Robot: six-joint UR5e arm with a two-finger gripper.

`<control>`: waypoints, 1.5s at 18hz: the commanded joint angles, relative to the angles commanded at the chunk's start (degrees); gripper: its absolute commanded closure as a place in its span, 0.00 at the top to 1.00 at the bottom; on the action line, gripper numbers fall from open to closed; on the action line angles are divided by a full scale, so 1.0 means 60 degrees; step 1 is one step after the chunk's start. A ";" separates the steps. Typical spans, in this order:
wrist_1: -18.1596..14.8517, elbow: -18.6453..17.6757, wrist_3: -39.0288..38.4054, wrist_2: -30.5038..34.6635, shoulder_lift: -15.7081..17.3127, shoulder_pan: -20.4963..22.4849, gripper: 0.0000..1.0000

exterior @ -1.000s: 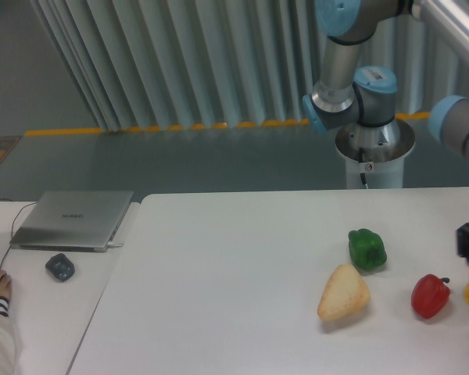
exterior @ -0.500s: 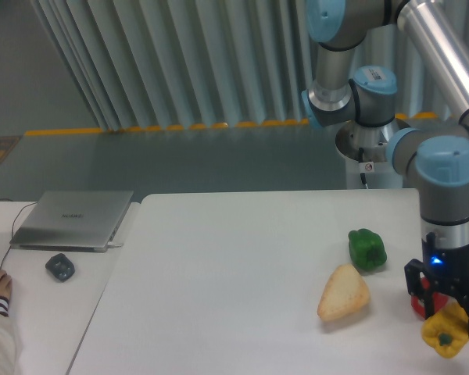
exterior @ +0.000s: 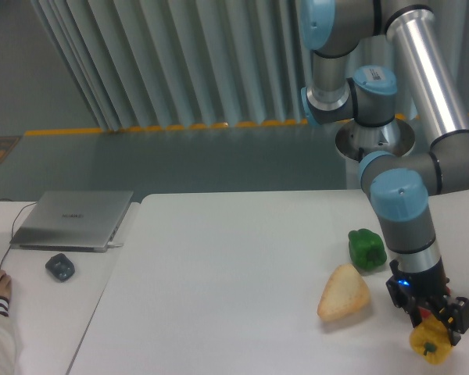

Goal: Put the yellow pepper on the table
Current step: 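Set the yellow pepper on the table beside the red pepper and open, then lift the open gripper up away from the yellow pepper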

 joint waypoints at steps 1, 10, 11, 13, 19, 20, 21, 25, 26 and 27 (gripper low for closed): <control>0.0015 0.0014 0.0000 0.0000 -0.0015 0.0000 0.49; 0.0424 -0.0059 0.0015 0.0015 -0.0132 -0.0103 0.92; 0.0468 -0.0074 0.0044 0.0015 -0.0146 -0.0103 1.00; 0.0483 -0.0074 0.0029 0.0015 -0.0132 -0.0103 1.00; 0.0483 -0.0103 0.0116 0.0000 -0.0030 -0.0103 1.00; 0.0454 -0.0045 0.0146 0.0000 0.0029 -0.0103 1.00; 0.0396 -0.0001 0.0379 0.0000 0.0145 -0.0074 1.00; -0.0232 -0.0030 0.2675 0.0014 0.0687 0.0029 1.00; -0.0684 0.0014 0.3536 0.0029 0.0891 0.0044 1.00; -0.1065 0.0014 0.4067 0.0015 0.1053 0.0102 1.00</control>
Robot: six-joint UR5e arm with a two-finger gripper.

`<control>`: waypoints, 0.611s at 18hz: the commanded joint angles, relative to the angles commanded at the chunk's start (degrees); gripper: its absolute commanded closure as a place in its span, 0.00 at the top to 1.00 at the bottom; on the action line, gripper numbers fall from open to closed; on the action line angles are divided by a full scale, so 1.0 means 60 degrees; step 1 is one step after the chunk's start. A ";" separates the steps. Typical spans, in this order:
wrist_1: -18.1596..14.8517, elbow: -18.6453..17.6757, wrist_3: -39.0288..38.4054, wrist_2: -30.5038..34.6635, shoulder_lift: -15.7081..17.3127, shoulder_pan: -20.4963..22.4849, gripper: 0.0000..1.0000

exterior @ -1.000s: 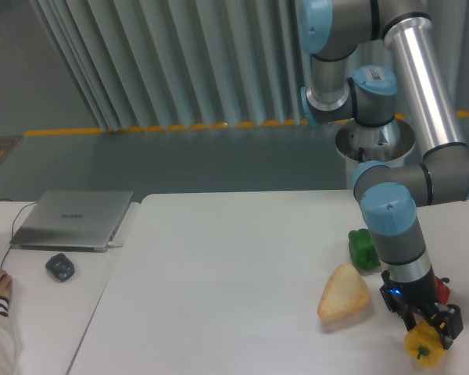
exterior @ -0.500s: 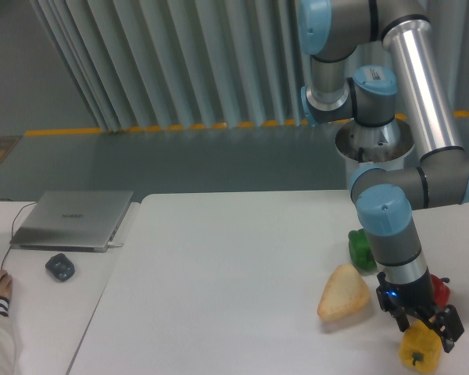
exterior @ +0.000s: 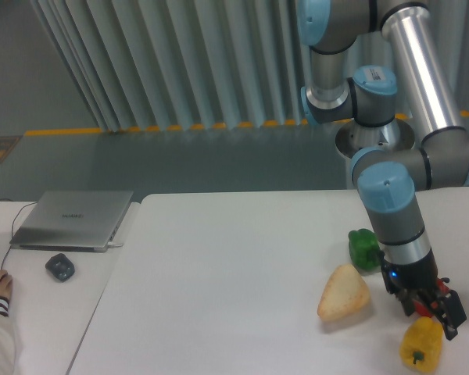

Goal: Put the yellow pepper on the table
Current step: 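Lift the open gripper up away from the yellow pepper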

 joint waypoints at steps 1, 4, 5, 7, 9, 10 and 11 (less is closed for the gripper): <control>-0.0468 0.0029 0.0469 0.0000 0.0161 0.0073 1.00; -0.2164 0.0321 0.1424 -0.0102 0.0440 0.0088 1.00; -0.2694 0.0337 0.1441 -0.0175 0.0499 0.0088 1.00; -0.3167 0.0235 0.1499 -0.0700 0.0762 0.0059 1.00; -0.3241 -0.0043 0.1500 -0.1172 0.1172 0.0015 1.00; -0.3473 -0.0044 0.1514 -0.1274 0.1290 0.0015 1.00; -0.3708 0.0000 0.1500 -0.1362 0.1334 -0.0014 1.00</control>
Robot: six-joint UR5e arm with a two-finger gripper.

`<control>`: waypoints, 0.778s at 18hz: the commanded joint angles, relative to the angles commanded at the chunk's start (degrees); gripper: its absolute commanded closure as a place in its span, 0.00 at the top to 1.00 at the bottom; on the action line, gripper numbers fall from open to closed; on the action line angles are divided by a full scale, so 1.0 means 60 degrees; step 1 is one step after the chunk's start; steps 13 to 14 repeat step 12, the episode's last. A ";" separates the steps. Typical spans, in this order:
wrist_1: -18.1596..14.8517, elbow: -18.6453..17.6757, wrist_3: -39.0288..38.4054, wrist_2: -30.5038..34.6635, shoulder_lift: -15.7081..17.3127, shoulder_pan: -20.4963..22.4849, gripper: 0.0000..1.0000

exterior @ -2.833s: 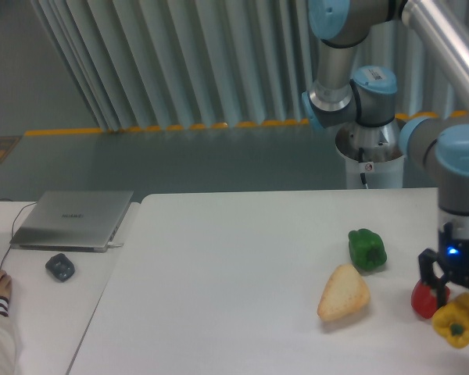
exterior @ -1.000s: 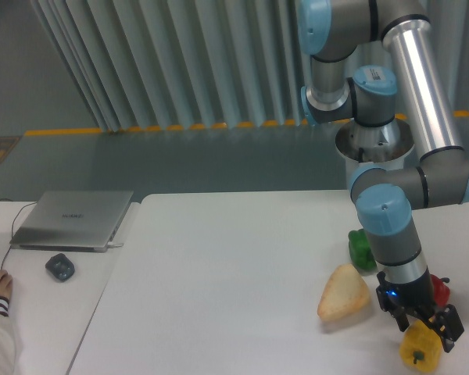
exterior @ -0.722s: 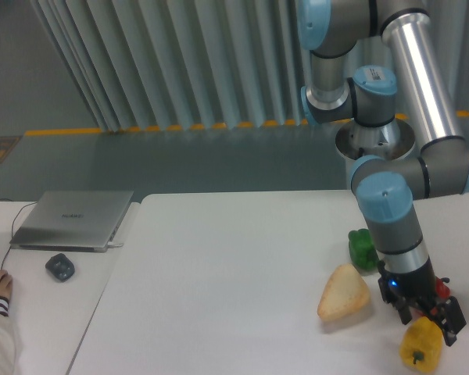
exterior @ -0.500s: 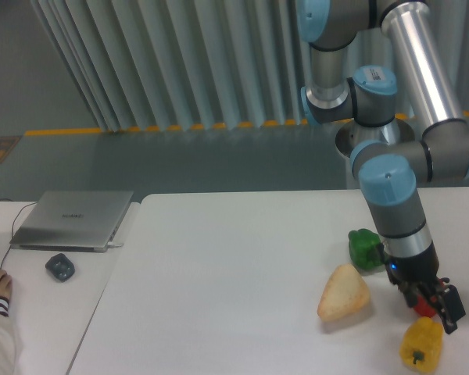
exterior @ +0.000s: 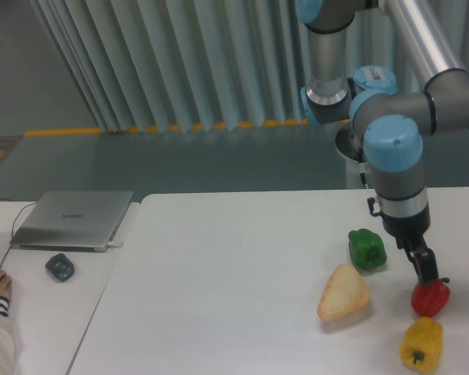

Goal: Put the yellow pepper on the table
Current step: 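Lift the open gripper up away from the yellow pepper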

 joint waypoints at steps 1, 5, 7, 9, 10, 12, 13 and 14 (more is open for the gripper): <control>-0.0307 0.0073 0.0000 -0.0218 0.0015 0.0029 1.00; -0.1771 0.0118 0.0000 -0.0206 0.0498 -0.0029 1.00; -0.2097 0.0132 -0.0015 -0.0439 0.0689 -0.0044 1.00; -0.2097 0.0132 -0.0088 -0.0688 0.0689 -0.0044 1.00; -0.2097 0.0118 -0.0117 -0.0791 0.0689 -0.0044 1.00; -0.2112 0.0074 -0.0146 -0.0748 0.0689 -0.0044 1.00; -0.2112 0.0074 -0.0146 -0.0748 0.0689 -0.0044 1.00; -0.2112 0.0074 -0.0146 -0.0748 0.0689 -0.0044 1.00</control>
